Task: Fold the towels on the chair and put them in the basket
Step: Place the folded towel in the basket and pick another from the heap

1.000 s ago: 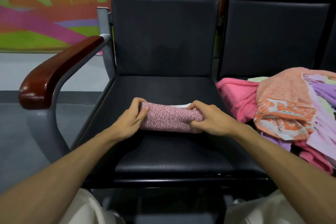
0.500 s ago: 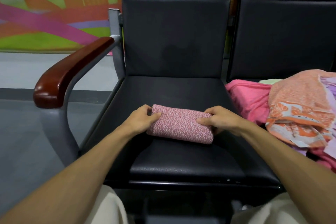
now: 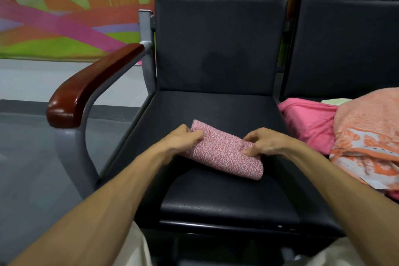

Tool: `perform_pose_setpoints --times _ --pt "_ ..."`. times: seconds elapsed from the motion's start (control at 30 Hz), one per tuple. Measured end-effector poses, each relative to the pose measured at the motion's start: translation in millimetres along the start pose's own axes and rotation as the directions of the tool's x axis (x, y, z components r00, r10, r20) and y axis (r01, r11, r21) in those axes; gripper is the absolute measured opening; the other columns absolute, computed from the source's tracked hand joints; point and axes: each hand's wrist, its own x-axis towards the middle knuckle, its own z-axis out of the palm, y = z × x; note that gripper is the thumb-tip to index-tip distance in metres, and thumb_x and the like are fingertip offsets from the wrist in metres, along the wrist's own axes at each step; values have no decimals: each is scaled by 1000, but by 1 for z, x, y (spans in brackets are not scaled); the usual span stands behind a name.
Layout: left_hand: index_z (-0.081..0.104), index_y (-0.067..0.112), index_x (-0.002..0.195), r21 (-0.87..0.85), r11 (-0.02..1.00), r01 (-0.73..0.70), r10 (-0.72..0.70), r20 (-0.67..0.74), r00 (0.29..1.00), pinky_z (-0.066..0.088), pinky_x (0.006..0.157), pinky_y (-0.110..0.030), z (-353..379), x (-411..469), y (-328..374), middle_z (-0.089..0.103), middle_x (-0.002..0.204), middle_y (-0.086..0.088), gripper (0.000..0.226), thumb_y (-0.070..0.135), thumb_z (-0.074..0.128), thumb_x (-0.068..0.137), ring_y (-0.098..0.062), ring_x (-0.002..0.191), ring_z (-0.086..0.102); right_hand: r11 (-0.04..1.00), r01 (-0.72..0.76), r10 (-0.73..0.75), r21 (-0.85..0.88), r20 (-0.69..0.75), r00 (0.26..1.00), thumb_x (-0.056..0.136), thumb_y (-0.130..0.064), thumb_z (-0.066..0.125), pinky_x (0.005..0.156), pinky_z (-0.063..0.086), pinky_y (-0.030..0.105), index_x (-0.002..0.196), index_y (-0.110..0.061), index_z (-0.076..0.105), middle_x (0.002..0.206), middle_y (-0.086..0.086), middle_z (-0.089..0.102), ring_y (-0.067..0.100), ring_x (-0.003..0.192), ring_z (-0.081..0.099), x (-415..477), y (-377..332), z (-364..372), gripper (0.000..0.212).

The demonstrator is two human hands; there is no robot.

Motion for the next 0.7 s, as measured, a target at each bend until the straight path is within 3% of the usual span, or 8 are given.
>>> perform_pose_setpoints --times 0.1,0.23,0.33,0.4,0.47,0.53,0.6,0.7 --pt "50 16 90 -143 972 -185 197 71 978 39 69 -30 -3 -10 4 56 86 -3 15 19 63 85 -13 78 51 999 12 -5 -46 157 988 80 -19 77 91 51 29 129 -7 55 117 2 64 21 108 62 -16 3 -5 54" --pt "52 13 96 -325 904 -276 363 244 900 48 70 -27 -15 -29 11 64 89 -4 25 -6 61 82 -15 84 60 995 90 -100 48 317 943 69 -12 81 59 44 20 122 -8 58 105 3 63 16 86 56 -47 3 -3 58" --pt "55 14 97 -396 877 -272 397 280 874 50 71 -26 -24 -42 12 66 93 -4 30 -4 66 75 -15 88 63 978 202 -208 50 244 947 68 -8 82 57 45 29 115 -3 57 105 0 52 20 90 54 -64 -5 3 53" --pt "59 14 99 -409 867 -283 387 197 901 50 76 -31 -32 -51 12 67 95 -6 30 -1 69 75 -20 92 63 966 248 -258 80 169 951 68 -7 84 63 51 40 117 -3 54 105 4 57 19 90 58 -69 -12 9 57" --pt "60 14 98 -380 875 -299 330 20 944 50 78 -32 -44 -61 13 67 95 -7 25 3 70 77 -22 94 63 951 296 -302 86 77 950 63 -15 88 70 54 48 111 -7 56 104 11 65 19 86 63 -70 -23 15 58" --pt "60 14 96 -342 893 -294 240 -194 951 48 71 -30 -57 -67 10 65 94 -6 22 11 72 77 -18 89 61 929 370 -370 31 3 929 65 -24 89 68 55 36 102 -14 62 95 3 69 12 81 66 -72 -45 20 47" --pt "60 17 90 -344 892 -293 151 -383 911 50 70 -33 -74 -75 3 65 94 -5 22 18 75 74 -17 87 61 895 425 -434 -137 -48 900 68 -38 85 69 48 23 94 -23 66 87 -6 69 5 77 63 -77 -77 25 35" --pt "63 18 86 -441 839 -320 12 -572 820 53 70 -31 -105 -90 -16 69 96 -8 26 21 82 68 -17 83 64 819 485 -524 -306 -53 850 72 -49 79 62 41 24 78 -28 64 71 -9 62 4 66 55 -84 -133 41 26"
